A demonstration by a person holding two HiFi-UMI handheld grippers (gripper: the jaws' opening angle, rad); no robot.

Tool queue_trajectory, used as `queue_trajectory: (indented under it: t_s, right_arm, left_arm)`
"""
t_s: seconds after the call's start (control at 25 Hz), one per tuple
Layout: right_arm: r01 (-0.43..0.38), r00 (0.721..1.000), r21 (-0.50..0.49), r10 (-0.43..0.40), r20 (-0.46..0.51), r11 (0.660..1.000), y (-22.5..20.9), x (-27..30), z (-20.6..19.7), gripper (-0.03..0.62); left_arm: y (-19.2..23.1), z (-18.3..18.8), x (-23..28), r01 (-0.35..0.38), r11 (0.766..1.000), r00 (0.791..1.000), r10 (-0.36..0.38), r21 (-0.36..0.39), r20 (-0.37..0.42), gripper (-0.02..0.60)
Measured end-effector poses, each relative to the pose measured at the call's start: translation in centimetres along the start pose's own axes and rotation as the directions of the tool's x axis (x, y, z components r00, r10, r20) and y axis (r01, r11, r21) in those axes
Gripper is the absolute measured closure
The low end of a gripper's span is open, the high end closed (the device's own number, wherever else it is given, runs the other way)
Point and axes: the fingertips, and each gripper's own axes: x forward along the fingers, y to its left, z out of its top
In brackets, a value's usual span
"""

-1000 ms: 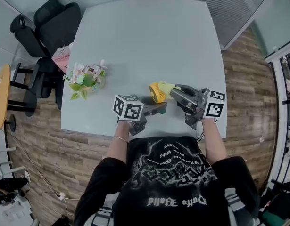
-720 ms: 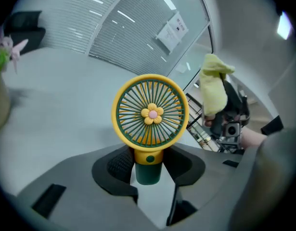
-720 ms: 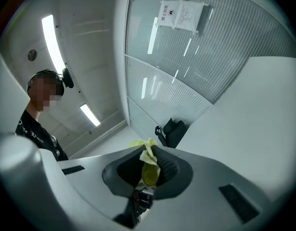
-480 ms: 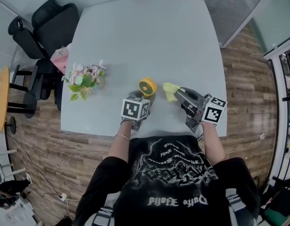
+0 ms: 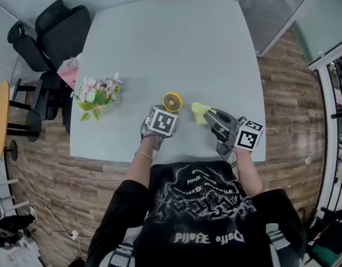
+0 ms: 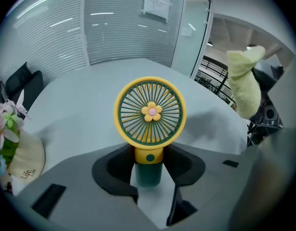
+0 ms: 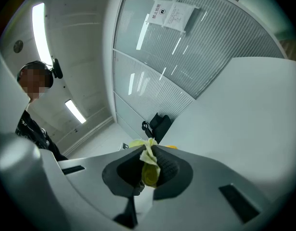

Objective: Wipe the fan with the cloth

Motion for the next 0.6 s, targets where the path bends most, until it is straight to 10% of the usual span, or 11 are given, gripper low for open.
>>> queue_trajectory:
  t_s: [0.6]
  right_arm:
    - [0.047,0.999,0.026,-0.047,-0.008,0.999,-1.0,-0.4,-1.1,0.566]
  left_arm:
    - [-0.5,0.4,2.9,0.064,0.982,0.988,-0.037,0.180,-0.149,0.383]
